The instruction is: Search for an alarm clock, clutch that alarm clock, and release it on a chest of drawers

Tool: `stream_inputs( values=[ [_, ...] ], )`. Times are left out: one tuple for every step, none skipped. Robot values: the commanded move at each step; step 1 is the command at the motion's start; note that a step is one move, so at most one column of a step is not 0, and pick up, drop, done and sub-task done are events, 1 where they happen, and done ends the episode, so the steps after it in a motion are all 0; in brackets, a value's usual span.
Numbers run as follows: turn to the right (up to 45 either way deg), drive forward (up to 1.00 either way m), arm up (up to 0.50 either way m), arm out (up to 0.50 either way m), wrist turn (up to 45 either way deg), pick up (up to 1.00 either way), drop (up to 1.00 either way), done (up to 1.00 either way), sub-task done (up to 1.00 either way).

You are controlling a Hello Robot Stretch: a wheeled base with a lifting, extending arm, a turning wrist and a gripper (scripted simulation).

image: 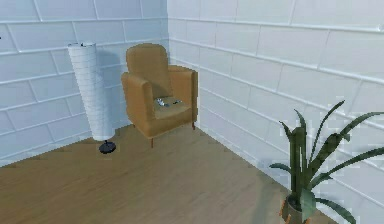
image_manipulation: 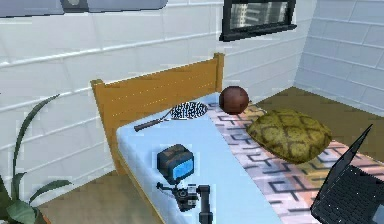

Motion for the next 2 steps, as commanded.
stream_inputs(
  values=[
    [0.0,0.0,0.1,0.0,0.0,0.0,0.0,0.0,0.0],
    [0.0,0.0,0.42,0.0,0.0,0.0,0.0,0.0,0.0]
  ],
)
